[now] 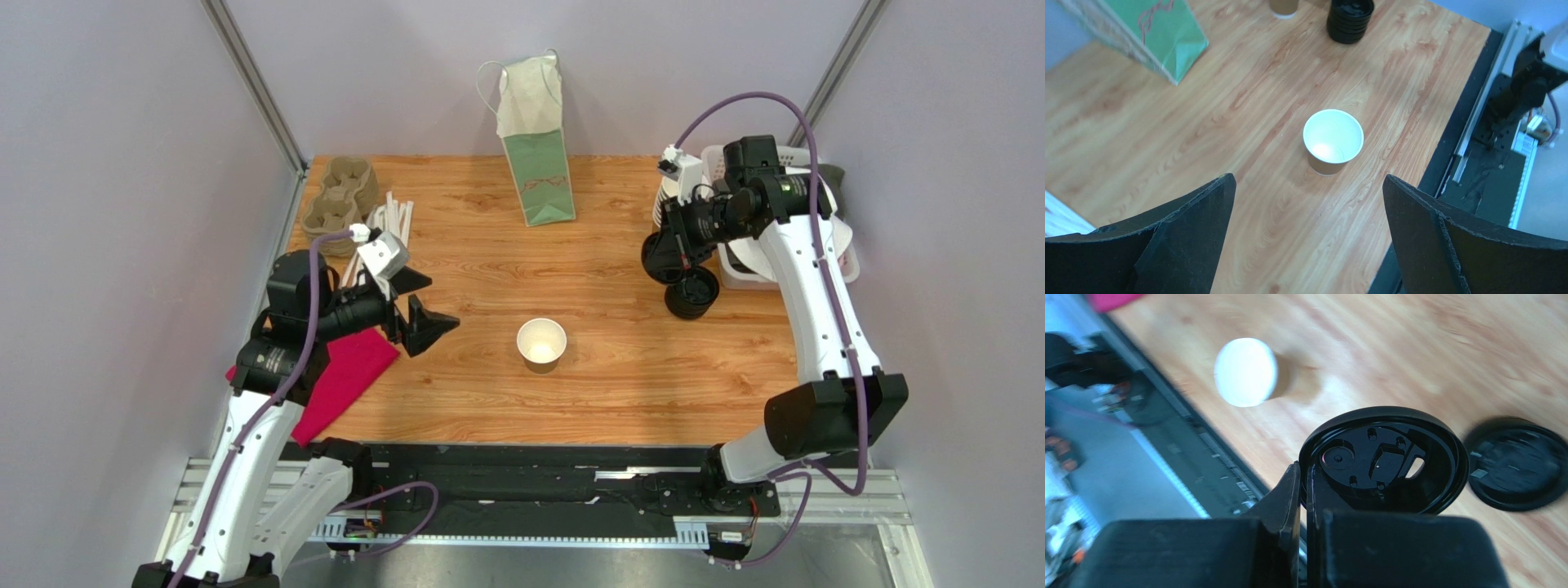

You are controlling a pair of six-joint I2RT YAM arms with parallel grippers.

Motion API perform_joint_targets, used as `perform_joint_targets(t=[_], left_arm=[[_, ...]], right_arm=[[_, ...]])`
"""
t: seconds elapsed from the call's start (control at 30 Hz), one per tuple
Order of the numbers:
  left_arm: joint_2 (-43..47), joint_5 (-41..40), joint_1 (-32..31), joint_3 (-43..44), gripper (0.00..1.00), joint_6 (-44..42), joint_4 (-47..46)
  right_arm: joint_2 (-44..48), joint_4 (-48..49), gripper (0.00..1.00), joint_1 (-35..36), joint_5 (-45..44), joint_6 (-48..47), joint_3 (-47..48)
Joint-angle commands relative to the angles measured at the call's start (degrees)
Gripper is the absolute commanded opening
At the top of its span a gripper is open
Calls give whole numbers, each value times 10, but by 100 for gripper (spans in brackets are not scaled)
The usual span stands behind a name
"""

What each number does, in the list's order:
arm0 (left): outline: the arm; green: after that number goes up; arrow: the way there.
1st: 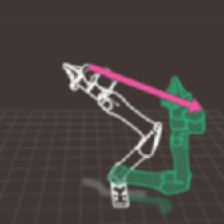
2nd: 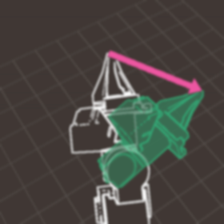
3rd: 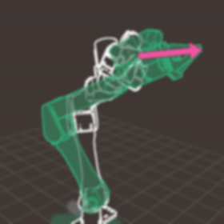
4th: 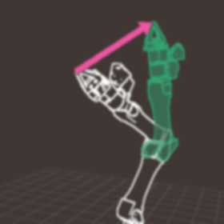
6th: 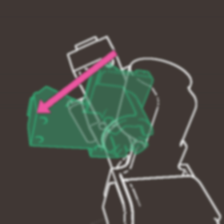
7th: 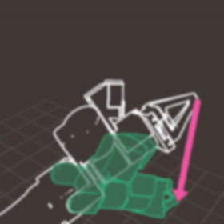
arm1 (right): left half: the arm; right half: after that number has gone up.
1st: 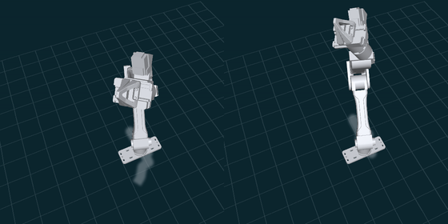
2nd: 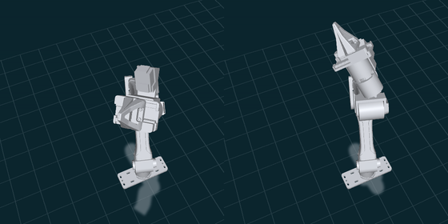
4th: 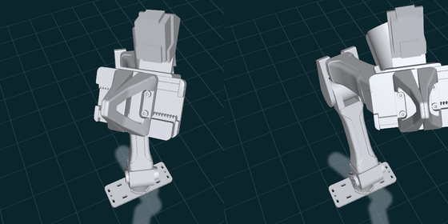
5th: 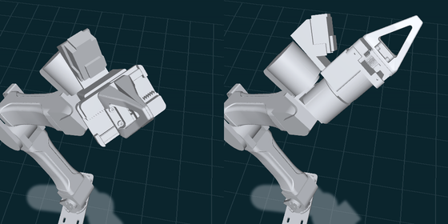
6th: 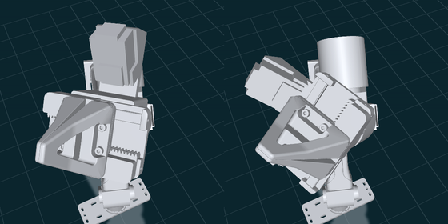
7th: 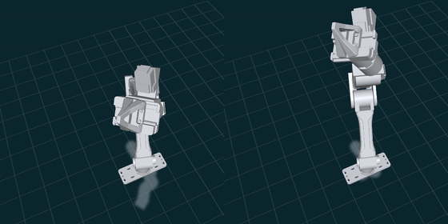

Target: Pack the takeout coffee

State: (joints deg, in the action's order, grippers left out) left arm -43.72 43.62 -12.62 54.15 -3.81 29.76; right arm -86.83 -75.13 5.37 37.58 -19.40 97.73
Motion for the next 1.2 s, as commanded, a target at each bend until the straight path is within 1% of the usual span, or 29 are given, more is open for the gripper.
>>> perform_joint_targets(t=[0.0,0.03,0.07,0.1,0.13,0.17,0.2,0.23,0.3,0.37,0.43,0.47,0.57,0.6,0.77,0.8,0.93,1.07,1.1,1.13,1.17], left_arm=[[3,84,-43,34,99,-194,-18],[3,79,-61,36,99,-231,-18],[1,64,-78,39,99,-293,-16],[-1,59,-102,40,99,-331,-11],[-5,52,-143,43,99,-362,-6],[-14,31,-170,46,99,-391,-3],[-17,20,-191,47,99,-446,-2],[-22,11,-229,49,99,-471,-1],[-38,-13,-264,50,98,-535,-1],[-57,-39,-311,52,98,-565,-1],[-72,-59,-341,54,97,-586,-3],[-84,-78,-368,54,96,-588,-6],[-99,-108,-402,49,94,-593,-26],[-103,-117,-420,47,93,-594,-45],[-121,-162,-463,39,90,-599,-78],[-123,-168,-474,40,87,-599,-83],[-141,-180,-494,45,82,-596,-73],[-152,-186,-511,46,74,-599,-41],[-154,-185,-513,46,70,-594,-37],[-155,-187,-514,46,68,-589,-34],[-155,-186,-514,46,63,-586,-31]], right_arm=[[17,-61,0,22,164,4,-3],[19,-70,0,31,189,-1,-9],[22,-83,0,52,201,-11,-17],[27,-86,0,63,209,-13,-25],[30,-88,0,76,221,-15,-45],[33,-89,0,103,224,-19,-54],[38,-89,0,115,228,-20,-63],[39,-90,0,128,234,-20,-72],[41,-92,0,161,246,-20,-91],[46,-94,0,186,259,-21,-102],[46,-94,0,198,260,-22,-105],[46,-96,0,206,264,-22,-107],[43,-99,0,225,282,-21,-118],[41,-99,0,230,282,-22,-121],[32,-106,0,274,275,-26,-119],[30,-106,0,281,274,-27,-118],[13,-113,0,309,269,-33,-100],[-2,-135,0,315,273,-44,-73],[-2,-135,0,315,273,-45,-70],[-5,-136,0,315,273,-46,-69],[-5,-138,0,315,273,-46,-64]])
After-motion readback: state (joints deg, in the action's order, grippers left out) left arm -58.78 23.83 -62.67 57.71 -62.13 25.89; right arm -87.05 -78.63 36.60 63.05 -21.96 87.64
